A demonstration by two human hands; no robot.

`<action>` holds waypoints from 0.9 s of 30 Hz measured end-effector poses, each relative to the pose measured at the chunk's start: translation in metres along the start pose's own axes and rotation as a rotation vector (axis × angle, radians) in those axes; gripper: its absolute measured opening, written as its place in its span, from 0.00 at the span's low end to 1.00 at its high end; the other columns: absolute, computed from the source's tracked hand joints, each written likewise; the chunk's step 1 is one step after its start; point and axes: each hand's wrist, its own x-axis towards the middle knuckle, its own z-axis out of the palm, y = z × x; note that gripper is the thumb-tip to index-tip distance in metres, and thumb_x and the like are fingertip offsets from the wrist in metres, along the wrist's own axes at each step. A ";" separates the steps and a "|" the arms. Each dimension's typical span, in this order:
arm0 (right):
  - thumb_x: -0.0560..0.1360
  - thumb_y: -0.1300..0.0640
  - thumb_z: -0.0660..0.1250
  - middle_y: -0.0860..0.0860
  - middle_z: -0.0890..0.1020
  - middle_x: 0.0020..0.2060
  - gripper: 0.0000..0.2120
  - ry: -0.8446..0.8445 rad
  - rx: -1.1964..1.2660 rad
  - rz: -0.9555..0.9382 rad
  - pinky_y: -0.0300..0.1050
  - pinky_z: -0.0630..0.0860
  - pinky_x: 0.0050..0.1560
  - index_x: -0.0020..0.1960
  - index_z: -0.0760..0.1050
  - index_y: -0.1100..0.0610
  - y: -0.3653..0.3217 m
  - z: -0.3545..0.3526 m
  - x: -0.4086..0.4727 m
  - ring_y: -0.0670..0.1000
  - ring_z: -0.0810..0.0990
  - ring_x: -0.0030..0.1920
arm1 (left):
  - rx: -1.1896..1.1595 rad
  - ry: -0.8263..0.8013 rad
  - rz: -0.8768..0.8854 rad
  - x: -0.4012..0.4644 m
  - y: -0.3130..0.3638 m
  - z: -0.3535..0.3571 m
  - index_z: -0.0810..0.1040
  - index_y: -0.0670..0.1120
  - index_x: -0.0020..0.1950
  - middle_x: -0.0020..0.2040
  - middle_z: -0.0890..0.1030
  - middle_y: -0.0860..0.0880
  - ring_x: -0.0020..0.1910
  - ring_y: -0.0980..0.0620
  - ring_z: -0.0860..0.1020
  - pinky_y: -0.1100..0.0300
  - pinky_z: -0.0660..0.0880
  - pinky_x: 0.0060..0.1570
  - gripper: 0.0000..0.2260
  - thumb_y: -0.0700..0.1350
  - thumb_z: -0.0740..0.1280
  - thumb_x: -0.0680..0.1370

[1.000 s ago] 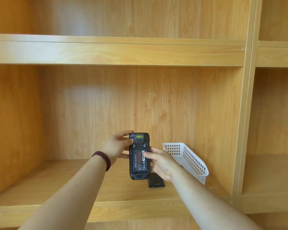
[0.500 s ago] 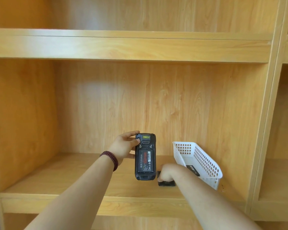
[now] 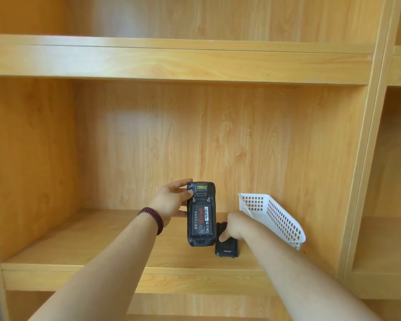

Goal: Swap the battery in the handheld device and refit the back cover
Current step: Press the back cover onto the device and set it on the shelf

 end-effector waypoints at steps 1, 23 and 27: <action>0.72 0.51 0.74 0.56 0.79 0.61 0.28 0.016 0.016 -0.028 0.50 0.77 0.60 0.67 0.73 0.60 0.000 -0.003 -0.003 0.57 0.79 0.59 | 0.000 -0.002 0.001 0.000 0.000 0.000 0.74 0.48 0.66 0.55 0.83 0.41 0.47 0.46 0.82 0.53 0.82 0.35 0.16 0.37 0.65 0.79; 0.76 0.62 0.69 0.46 0.80 0.41 0.13 0.218 0.559 -0.584 0.37 0.77 0.42 0.59 0.81 0.52 0.006 -0.067 -0.091 0.43 0.78 0.39 | 0.003 -0.015 0.012 -0.013 0.011 0.028 0.74 0.47 0.67 0.52 0.84 0.43 0.44 0.48 0.84 0.52 0.82 0.35 0.16 0.38 0.66 0.79; 0.76 0.62 0.69 0.49 0.77 0.40 0.13 0.250 0.522 -0.581 0.49 0.80 0.50 0.58 0.81 0.51 0.006 -0.060 -0.088 0.46 0.77 0.40 | 0.009 -0.024 0.013 -0.016 0.015 0.031 0.73 0.46 0.68 0.53 0.84 0.42 0.44 0.48 0.84 0.54 0.82 0.34 0.18 0.38 0.66 0.79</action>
